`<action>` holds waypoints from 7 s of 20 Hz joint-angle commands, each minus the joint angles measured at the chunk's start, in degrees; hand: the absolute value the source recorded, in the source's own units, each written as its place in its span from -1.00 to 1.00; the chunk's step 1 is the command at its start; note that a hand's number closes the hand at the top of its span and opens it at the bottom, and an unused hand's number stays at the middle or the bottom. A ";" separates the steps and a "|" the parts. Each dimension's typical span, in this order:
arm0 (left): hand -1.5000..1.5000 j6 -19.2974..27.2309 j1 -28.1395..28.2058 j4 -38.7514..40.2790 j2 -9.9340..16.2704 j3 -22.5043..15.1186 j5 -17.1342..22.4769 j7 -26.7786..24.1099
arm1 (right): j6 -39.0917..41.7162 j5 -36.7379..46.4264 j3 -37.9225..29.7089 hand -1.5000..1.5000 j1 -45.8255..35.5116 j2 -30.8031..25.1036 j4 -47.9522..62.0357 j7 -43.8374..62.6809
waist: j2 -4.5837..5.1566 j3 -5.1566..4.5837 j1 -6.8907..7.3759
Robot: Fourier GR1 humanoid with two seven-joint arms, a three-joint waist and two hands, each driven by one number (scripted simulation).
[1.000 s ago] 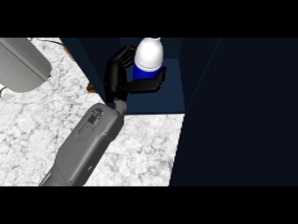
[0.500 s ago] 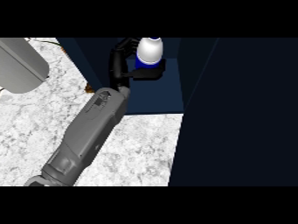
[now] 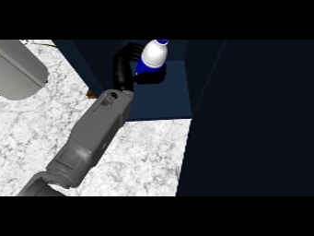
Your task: Pick up the bottled water, place it into the cabinet and close the cabinet
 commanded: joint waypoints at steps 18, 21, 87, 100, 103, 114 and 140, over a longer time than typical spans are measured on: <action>-1.00 5.60 -6.36 20.03 0.39 0.96 -4.50 -3.50 | 0.75 0.02 2.05 -1.00 1.39 -1.05 -3.04 -0.91 | 0.46 0.00 -1.03; -1.00 7.75 -5.15 20.00 1.19 1.75 -4.14 -5.12 | 0.58 -0.23 1.77 -1.00 0.83 -0.41 -0.78 -3.10 | 0.83 -0.01 -1.41; 1.00 -32.96 78.39 -90.21 21.57 -13.81 19.32 -4.24 | 5.64 0.40 12.34 1.00 -14.89 -0.09 -5.28 15.79 | -1.06 -0.16 3.98; 1.00 -43.56 97.06 -96.19 27.63 -4.86 25.02 -12.30 | 1.83 3.66 2.64 1.00 -39.96 23.02 15.37 29.74 | -0.74 -0.08 4.21; 1.00 -45.06 98.46 -97.65 27.47 -3.52 25.88 -12.79 | 1.24 -1.82 -5.83 1.00 -46.29 23.22 19.10 31.52 | -0.63 -0.04 4.23; 1.00 -51.93 102.98 -96.67 29.54 4.54 30.60 -12.39 | 6.62 -10.95 -18.71 1.00 -56.89 23.43 43.16 18.84 | -0.49 0.03 4.03; 1.00 -59.08 100.69 -93.93 29.52 10.40 33.52 -10.90 | 19.16 -15.12 -32.58 1.00 -67.17 19.91 83.45 -0.51 | 0.53 -0.04 5.18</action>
